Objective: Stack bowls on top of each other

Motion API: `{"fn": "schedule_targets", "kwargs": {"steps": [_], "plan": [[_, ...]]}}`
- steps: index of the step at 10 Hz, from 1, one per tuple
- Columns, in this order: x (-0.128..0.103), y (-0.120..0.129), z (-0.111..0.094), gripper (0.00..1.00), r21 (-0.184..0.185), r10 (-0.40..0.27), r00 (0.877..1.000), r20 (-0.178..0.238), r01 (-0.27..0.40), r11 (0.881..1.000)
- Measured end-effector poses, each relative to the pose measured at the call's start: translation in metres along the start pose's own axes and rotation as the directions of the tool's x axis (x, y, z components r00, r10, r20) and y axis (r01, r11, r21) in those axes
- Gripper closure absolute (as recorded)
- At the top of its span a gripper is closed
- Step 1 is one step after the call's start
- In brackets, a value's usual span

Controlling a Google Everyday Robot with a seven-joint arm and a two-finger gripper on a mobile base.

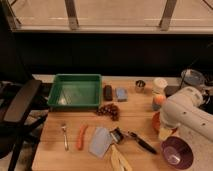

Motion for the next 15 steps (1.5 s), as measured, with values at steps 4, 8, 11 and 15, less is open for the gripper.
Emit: {"fn": "schedule_targets", "kwargs": {"steps": [4,8,11,15], "plan": [[0.004,-0.007,0.023,0.20,-0.048,0.213,0.977,-0.027,-0.214,0.976],[0.007,-0.019,0.054,0.20,-0.114,0.282,0.958,-0.053,-0.286,0.951],[0.009,-0.022,0.087,0.30,-0.165,0.306,0.948,-0.085,-0.316,0.934],[0.016,-0.018,0.100,0.68,-0.179,0.309,0.945,-0.105,-0.323,0.929]]}}
